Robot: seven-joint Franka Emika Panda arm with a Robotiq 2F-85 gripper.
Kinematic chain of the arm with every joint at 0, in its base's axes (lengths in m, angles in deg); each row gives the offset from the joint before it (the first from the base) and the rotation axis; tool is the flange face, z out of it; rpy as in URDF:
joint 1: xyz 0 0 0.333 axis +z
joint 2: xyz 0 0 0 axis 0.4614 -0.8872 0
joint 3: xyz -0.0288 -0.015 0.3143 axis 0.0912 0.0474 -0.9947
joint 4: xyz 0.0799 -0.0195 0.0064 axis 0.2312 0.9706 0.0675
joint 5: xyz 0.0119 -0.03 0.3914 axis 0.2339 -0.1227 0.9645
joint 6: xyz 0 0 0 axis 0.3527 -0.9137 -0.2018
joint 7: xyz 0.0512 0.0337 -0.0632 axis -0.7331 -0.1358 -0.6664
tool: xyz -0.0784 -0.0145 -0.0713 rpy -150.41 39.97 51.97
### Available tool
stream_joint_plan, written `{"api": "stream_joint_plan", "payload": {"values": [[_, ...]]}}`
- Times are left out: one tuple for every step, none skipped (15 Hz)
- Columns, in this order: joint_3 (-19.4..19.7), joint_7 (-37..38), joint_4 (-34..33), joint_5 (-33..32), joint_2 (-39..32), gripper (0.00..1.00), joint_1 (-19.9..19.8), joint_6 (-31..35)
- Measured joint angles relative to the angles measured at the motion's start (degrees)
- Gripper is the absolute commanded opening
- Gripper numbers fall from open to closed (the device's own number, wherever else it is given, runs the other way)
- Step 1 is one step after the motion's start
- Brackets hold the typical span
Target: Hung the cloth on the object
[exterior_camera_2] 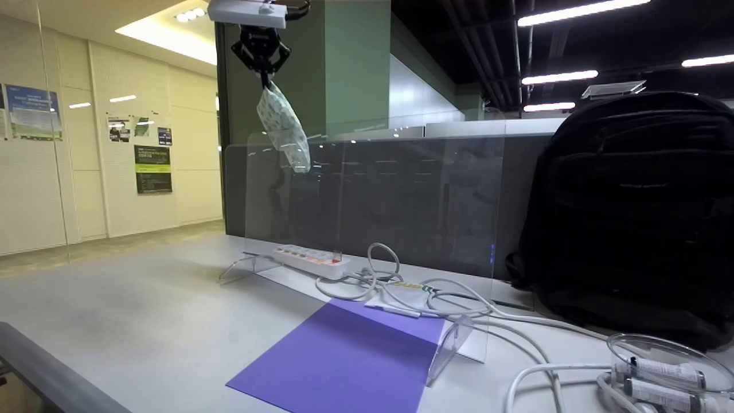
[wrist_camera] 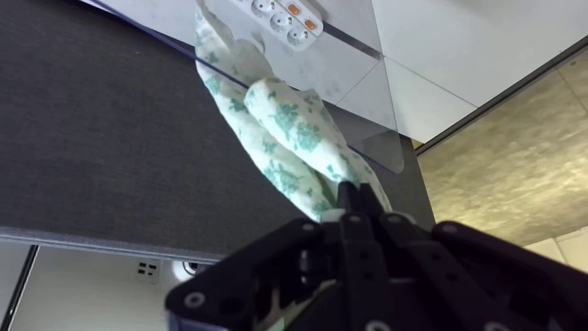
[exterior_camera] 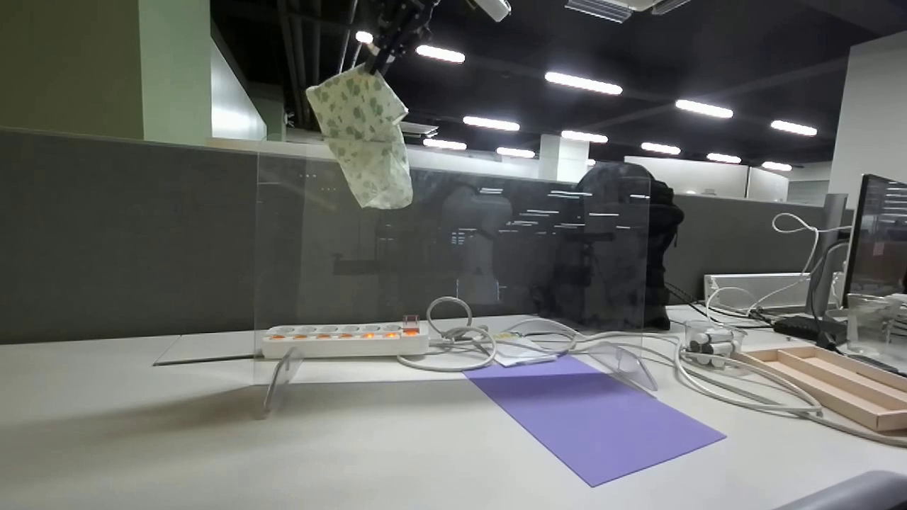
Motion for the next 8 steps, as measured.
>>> {"api": "stream_joint_plan", "payload": {"values": [[1.49, -0.03, -0.01, 0.00, 0.51, 0.00, 0.86, -1.53], [2.79, -0.07, -0.01, 0.04, 0.88, 0.00, 1.53, -3.13], [4.09, -0.30, -0.04, 0.46, 1.14, 0.00, 2.16, -5.06], [5.16, -0.63, -0.12, 1.13, 1.28, 0.00, 2.62, -6.99], [6.15, -1.29, -0.31, 2.30, 1.34, 0.00, 3.03, -9.10], [7.07, -2.10, -0.63, 3.73, 1.36, 0.00, 3.36, -11.29], [7.78, -2.82, -1.09, 4.92, 1.36, 0.00, 3.55, -13.42], [8.40, -3.52, -1.75, 6.03, 1.37, 0.00, 3.69, -15.61]]}}
